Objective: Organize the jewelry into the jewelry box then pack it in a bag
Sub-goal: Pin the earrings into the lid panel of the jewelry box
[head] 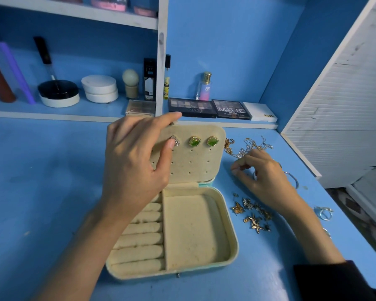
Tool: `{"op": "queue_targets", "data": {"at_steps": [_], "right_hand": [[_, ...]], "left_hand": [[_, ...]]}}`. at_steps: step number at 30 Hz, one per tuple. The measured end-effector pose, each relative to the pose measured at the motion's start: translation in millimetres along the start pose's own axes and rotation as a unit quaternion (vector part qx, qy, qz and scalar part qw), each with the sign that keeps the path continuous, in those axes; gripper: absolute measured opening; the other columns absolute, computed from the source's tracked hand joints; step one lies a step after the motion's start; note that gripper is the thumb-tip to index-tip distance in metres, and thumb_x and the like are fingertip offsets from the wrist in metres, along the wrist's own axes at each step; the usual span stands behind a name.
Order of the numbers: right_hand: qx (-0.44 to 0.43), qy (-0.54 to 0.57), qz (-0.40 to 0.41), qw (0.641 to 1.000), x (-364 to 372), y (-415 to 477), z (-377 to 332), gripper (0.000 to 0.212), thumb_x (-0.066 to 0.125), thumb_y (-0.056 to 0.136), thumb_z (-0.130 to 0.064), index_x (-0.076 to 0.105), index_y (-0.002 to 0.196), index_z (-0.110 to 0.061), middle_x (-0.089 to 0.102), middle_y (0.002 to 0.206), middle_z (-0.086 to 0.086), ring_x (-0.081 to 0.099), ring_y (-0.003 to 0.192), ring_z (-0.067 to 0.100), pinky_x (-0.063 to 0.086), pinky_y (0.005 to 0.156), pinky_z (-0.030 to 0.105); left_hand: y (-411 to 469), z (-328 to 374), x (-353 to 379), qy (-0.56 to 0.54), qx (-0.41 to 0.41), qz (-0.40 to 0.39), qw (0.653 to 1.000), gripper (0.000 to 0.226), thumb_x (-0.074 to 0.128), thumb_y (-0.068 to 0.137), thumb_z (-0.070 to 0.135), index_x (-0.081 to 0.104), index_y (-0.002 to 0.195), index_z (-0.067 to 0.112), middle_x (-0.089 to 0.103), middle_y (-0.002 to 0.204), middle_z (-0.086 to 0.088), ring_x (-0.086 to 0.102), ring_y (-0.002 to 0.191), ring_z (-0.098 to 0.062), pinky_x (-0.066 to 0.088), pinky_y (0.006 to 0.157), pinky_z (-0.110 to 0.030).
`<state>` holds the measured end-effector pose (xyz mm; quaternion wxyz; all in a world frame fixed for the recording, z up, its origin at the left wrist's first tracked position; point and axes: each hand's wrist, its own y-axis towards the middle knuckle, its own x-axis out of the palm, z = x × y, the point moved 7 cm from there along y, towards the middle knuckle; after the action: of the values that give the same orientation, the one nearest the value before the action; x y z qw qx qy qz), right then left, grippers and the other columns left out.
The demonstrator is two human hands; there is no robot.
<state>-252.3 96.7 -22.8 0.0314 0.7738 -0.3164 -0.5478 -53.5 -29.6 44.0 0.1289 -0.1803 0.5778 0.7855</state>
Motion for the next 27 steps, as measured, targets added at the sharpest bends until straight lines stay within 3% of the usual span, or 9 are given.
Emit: {"op": "queue_targets", "data": {"at_steps": [6,27], "right_hand": [[-0.018,-0.032,-0.017,0.999,3.9,0.4,-0.7,0.007,0.071,0.081,-0.011,0.074,0.087,-0.015,0.052,0.079,-0.004,0.048,0.082,0.020,0.045,0.070,0.035],[0.000,-0.076,-0.005,0.997,-2.2,-0.2,1.8,0.006,0.074,0.078,-0.013,0.074,0.082,-0.018,0.048,0.078,-0.007,0.045,0.081,0.015,0.044,0.064,0.034]], "left_hand": [[-0.1,-0.4,0.1,0.000,-0.002,0.000,1.000,0.031,0.064,0.084,0.008,0.065,0.115,0.008,0.068,0.098,-0.001,0.053,0.090,-0.021,0.037,0.085,-0.036],[0.0,-0.7,0.8,0.005,-0.001,-0.003,1.000,0.031,0.063,0.084,0.010,0.065,0.116,0.008,0.068,0.097,-0.002,0.052,0.090,-0.020,0.036,0.084,-0.035]]}}
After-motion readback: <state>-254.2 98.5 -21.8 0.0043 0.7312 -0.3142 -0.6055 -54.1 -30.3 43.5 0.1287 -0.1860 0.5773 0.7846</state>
